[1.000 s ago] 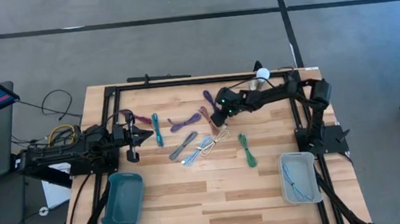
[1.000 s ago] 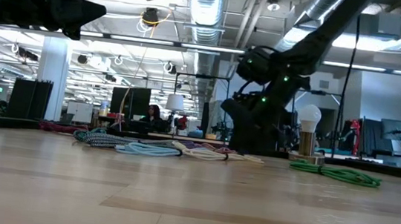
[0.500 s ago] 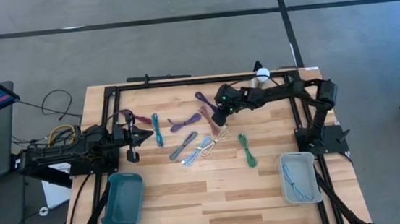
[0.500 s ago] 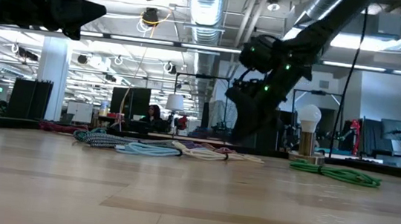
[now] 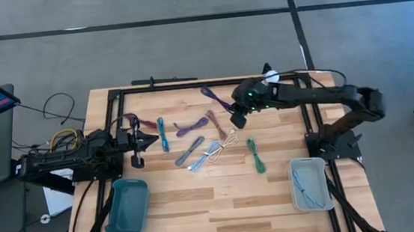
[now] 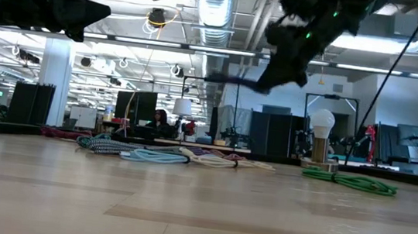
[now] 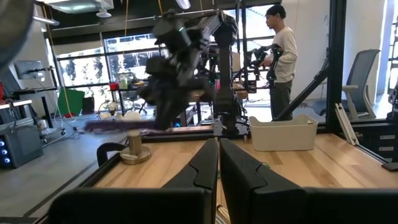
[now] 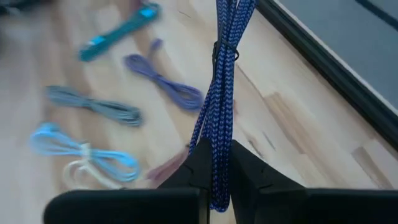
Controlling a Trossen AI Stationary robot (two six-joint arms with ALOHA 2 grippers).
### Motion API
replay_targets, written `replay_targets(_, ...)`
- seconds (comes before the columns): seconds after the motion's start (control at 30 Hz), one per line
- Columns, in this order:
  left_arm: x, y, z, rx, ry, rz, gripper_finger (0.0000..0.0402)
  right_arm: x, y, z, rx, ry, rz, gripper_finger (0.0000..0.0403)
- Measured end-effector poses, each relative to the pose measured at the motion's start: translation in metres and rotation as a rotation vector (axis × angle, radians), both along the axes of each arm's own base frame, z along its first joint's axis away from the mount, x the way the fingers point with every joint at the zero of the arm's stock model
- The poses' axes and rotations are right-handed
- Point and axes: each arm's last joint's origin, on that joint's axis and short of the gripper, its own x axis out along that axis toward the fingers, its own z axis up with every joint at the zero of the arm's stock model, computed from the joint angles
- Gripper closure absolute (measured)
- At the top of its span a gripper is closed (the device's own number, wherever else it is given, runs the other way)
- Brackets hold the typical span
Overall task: Pick & Place USB Port
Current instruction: Put the blue patterned USB cable into the blue bin
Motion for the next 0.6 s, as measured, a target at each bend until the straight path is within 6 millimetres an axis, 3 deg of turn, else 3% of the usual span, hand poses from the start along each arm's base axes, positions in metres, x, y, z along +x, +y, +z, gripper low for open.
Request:
replay_targets(0.13, 0.0, 0.001, 0.0, -0.011, -0.001, 0.031, 0.0385, 0.0, 0.021, 0.014, -0.03, -0.056, 0.077, 0.0384)
replay_targets(0.27, 0.0, 0.002, 0.0, -0.055, -0.005, 0.045, 0.0372, 0.005, 0.04, 0.015, -0.058, -0.06, 0.17, 0.0384)
replay_targets(0.5, 0.004, 0.002, -0.004, -0.096, 0.045, 0.035, 0.0322, 0.032, 0.065, 0.008, -0.138, -0.142, 0.314, 0.0384)
replay_targets(0.6, 0.008, 0.003, -0.008, -0.104, 0.09, 0.038, 0.0303, 0.044, 0.07, -0.005, -0.147, -0.144, 0.342, 0.0384)
